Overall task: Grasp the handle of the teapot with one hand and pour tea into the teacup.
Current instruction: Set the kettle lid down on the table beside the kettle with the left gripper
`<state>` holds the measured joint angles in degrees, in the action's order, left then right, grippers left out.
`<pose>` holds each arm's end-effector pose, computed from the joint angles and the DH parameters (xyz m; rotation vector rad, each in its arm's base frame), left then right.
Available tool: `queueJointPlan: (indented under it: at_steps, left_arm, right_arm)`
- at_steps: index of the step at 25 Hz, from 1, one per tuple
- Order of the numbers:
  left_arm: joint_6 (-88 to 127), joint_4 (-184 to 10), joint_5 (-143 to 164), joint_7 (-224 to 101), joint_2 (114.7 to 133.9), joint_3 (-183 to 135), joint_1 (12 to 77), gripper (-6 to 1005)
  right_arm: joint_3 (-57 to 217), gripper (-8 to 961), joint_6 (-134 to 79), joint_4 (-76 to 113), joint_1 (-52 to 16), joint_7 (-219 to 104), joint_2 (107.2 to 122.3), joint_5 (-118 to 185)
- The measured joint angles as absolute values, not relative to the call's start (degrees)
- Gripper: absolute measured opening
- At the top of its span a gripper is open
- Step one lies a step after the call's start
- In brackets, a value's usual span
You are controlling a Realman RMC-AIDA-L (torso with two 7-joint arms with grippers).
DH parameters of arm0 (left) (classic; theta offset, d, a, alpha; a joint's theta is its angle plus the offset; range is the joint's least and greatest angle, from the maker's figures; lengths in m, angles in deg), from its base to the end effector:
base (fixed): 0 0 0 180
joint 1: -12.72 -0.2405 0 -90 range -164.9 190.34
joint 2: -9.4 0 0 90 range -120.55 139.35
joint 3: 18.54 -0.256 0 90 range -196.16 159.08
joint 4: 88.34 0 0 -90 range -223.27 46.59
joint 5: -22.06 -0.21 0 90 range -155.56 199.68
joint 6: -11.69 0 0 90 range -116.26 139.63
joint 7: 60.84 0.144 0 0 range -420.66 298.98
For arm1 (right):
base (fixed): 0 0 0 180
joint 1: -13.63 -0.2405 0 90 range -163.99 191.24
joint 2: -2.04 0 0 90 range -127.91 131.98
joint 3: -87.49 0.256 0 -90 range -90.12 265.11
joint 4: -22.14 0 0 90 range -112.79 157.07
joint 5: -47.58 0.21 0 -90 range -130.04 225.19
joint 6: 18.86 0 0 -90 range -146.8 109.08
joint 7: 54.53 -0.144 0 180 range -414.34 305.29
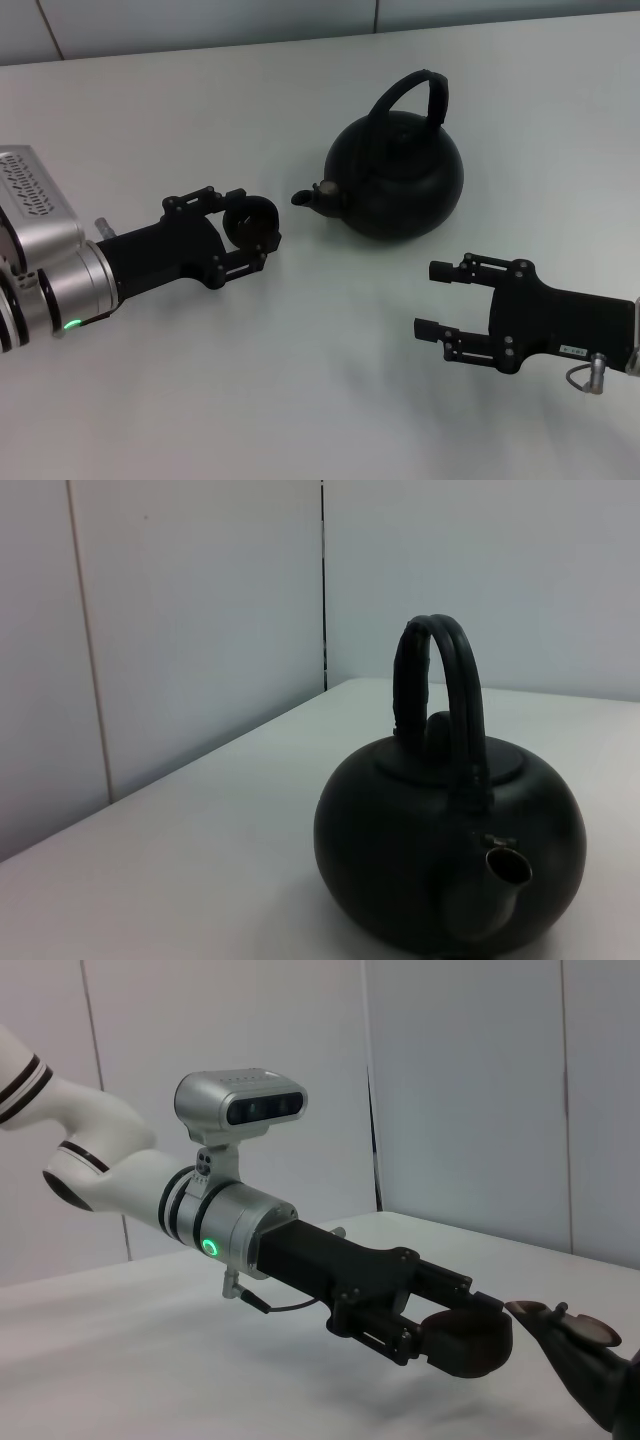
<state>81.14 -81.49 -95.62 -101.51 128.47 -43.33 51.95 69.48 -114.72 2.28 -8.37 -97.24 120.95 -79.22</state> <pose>-0.2637 0.3384 -0.0817 -2.6130 -0.3023 -0.6058 0.3193 0.2419 -0.0291 -2.6200 0.3673 0.8197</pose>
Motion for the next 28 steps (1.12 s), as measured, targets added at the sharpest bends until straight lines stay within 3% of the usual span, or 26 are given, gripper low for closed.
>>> queueJointPlan:
  at_steps: [28]
  left_arm:
    - [74.9, -86.9, -95.4, -95.4, 128.48, -43.0, 52.9, 775]
  right_arm:
    - [69.5, 693, -114.7, 2.7, -8.4, -97.2, 121.04, -79.2]
